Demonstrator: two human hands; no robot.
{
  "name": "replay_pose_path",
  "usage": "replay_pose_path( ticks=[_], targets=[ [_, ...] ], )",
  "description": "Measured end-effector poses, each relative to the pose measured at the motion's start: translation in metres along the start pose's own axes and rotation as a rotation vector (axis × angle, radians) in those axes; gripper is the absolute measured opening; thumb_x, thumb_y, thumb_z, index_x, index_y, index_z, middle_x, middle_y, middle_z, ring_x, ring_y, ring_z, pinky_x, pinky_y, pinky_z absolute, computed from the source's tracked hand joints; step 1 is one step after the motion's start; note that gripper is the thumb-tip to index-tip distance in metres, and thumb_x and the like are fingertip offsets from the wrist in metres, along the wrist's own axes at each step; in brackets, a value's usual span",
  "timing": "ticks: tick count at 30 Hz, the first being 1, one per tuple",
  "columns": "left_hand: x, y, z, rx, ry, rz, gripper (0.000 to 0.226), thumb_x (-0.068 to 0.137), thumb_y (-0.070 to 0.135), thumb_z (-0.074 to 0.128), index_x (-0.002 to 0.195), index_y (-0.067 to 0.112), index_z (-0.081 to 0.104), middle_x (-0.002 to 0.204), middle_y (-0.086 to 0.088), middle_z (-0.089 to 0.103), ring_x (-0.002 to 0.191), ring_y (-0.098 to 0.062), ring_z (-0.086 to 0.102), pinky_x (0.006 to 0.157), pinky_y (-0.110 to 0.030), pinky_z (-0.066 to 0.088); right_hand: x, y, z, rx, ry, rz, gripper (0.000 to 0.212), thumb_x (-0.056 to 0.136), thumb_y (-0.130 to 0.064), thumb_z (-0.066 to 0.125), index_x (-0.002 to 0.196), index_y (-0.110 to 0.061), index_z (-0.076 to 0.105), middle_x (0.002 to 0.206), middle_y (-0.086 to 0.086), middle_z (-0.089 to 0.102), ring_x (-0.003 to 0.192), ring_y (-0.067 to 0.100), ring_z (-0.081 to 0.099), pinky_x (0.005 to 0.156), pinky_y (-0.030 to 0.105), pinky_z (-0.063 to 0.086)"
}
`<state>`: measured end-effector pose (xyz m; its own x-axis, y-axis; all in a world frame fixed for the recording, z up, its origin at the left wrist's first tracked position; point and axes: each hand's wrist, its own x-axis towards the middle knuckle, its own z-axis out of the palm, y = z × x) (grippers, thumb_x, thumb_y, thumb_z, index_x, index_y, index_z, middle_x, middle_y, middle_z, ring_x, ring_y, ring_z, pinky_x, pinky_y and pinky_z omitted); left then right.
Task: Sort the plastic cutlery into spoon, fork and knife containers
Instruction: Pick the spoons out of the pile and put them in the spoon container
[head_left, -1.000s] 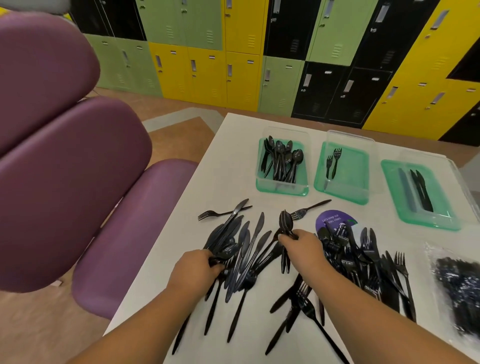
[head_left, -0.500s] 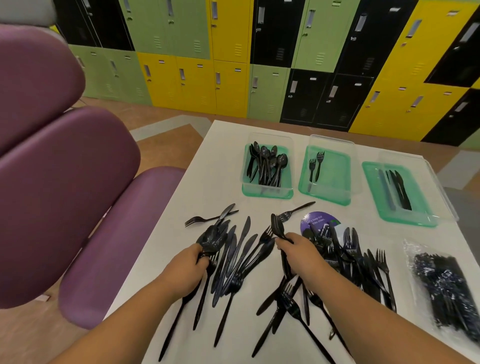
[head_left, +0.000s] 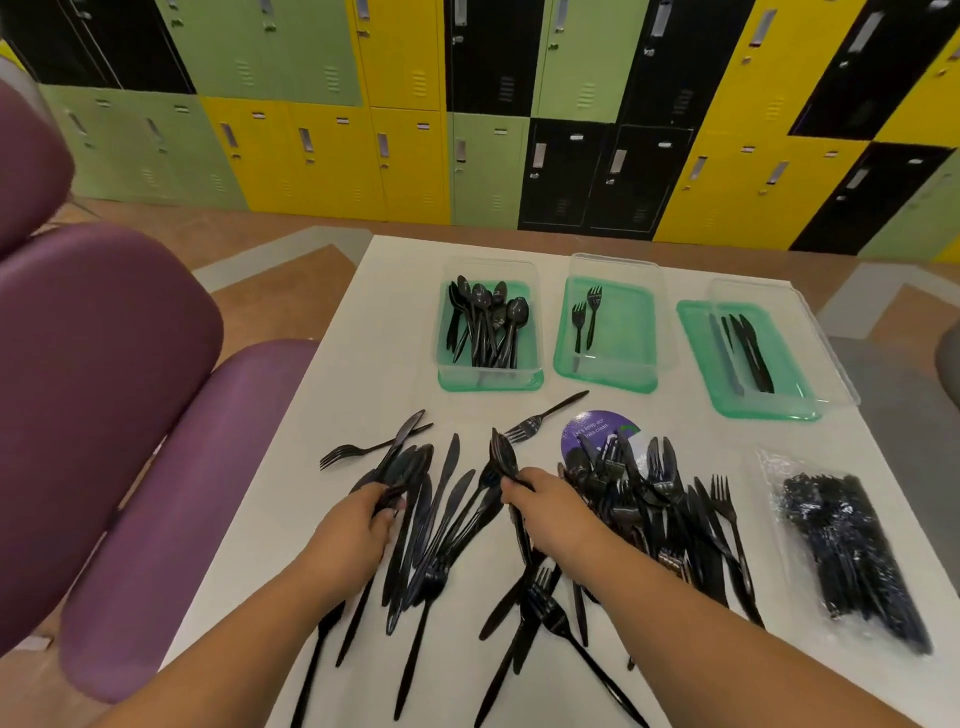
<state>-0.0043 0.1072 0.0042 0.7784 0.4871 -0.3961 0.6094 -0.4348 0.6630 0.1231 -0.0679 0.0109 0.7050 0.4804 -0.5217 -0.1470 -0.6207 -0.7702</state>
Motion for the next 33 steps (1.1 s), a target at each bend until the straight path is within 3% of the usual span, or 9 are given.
replay_pose_path(
  ticks=[5, 7, 11, 14, 17, 20, 22, 27, 33],
  targets=[
    [0.001, 0.041, 0.015, -0.623, -0.146, -0.083, 0.012, 0.099, 0.014, 0.040, 0.096, 0.011, 0.051, 0.064, 0.001, 0.037, 0.055, -0.011, 0.032, 0.052, -0.024, 0.030, -0.001, -0.017, 0.013, -0.006, 0.037, -0.058, 0.022, 0.101, -0.032, 0.040, 0.099, -0.016, 0.055, 0.080, 0.001, 0.055, 0.070, 0.015, 0.051, 0.063, 0.027, 0.041],
    [0.003, 0.056, 0.020, -0.736, -0.228, -0.043, 0.019, 0.099, 0.030, 0.045, 0.094, 0.012, 0.050, 0.064, 0.003, 0.033, 0.056, -0.010, 0.028, 0.055, -0.026, 0.027, 0.000, -0.027, 0.016, -0.057, 0.064, -0.075, 0.021, 0.101, -0.032, 0.039, 0.098, -0.016, 0.053, 0.080, 0.001, 0.054, 0.068, 0.015, 0.052, 0.057, 0.027, 0.042],
    [0.015, 0.083, 0.025, -0.889, -0.305, -0.045, 0.025, 0.095, 0.039, 0.049, 0.094, 0.015, 0.053, 0.066, 0.005, 0.044, 0.054, -0.007, 0.034, 0.053, -0.024, 0.030, 0.003, -0.044, 0.008, -0.219, 0.141, -0.128, 0.026, 0.100, -0.030, 0.037, 0.109, -0.011, 0.051, 0.096, 0.009, 0.058, 0.085, 0.027, 0.058, 0.068, 0.035, 0.046],
    [0.021, 0.090, 0.026, -0.891, -0.300, -0.061, 0.024, 0.098, 0.033, 0.046, 0.105, 0.013, 0.057, 0.066, 0.004, 0.061, 0.054, -0.007, 0.048, 0.055, -0.024, 0.035, 0.001, -0.049, 0.004, -0.392, 0.135, -0.185, 0.025, 0.100, -0.028, 0.035, 0.112, -0.009, 0.046, 0.104, 0.013, 0.061, 0.093, 0.030, 0.059, 0.066, 0.033, 0.037],
    [0.027, 0.090, 0.030, -0.907, -0.288, -0.130, 0.032, 0.097, 0.033, 0.047, 0.112, 0.007, 0.060, 0.101, -0.020, 0.065, 0.089, -0.027, 0.053, 0.077, -0.037, 0.039, -0.001, -0.046, 0.008, -0.415, 0.107, -0.219, 0.025, 0.100, -0.026, 0.037, 0.115, -0.008, 0.044, 0.105, 0.015, 0.063, 0.095, 0.033, 0.061, 0.069, 0.036, 0.043],
    [0.033, 0.088, 0.034, -0.907, -0.271, -0.203, 0.035, 0.098, 0.034, 0.045, 0.115, 0.008, 0.062, 0.117, -0.024, 0.065, 0.103, -0.031, 0.056, 0.088, -0.040, 0.039, -0.003, -0.038, 0.011, -0.399, 0.092, -0.233, 0.026, 0.101, -0.027, 0.036, 0.116, -0.005, 0.041, 0.107, 0.020, 0.062, 0.098, 0.037, 0.059, 0.068, 0.034, 0.039],
    [0.036, 0.088, 0.040, -0.919, -0.266, -0.247, 0.035, 0.099, 0.032, 0.045, 0.117, 0.007, 0.062, 0.114, -0.018, 0.068, 0.109, -0.028, 0.061, 0.091, -0.036, 0.045, -0.004, -0.029, 0.008, -0.397, 0.084, -0.257, 0.027, 0.102, -0.028, 0.036, 0.115, -0.005, 0.042, 0.107, 0.021, 0.061, 0.098, 0.036, 0.058, 0.068, 0.032, 0.034],
    [0.038, 0.094, 0.054, -0.946, -0.254, -0.304, 0.032, 0.099, 0.027, 0.047, 0.107, 0.002, 0.064, 0.100, -0.017, 0.069, 0.088, -0.025, 0.065, 0.077, -0.034, 0.052, -0.008, -0.010, -0.002, -0.381, 0.083, -0.295, 0.026, 0.102, -0.029, 0.036, 0.110, -0.006, 0.045, 0.104, 0.020, 0.062, 0.094, 0.036, 0.058, 0.067, 0.032, 0.034],
    [0.028, 0.107, 0.075, -0.917, -0.355, -0.280, 0.031, 0.101, 0.026, 0.041, 0.116, 0.008, 0.061, 0.110, -0.014, 0.069, 0.103, -0.021, 0.064, 0.084, -0.031, 0.049, -0.007, 0.010, -0.007, -0.364, 0.122, -0.212, 0.030, 0.102, -0.022, 0.033, 0.119, 0.000, 0.045, 0.108, 0.020, 0.061, 0.097, 0.034, 0.060, 0.068, 0.028, 0.032]
  ],
)
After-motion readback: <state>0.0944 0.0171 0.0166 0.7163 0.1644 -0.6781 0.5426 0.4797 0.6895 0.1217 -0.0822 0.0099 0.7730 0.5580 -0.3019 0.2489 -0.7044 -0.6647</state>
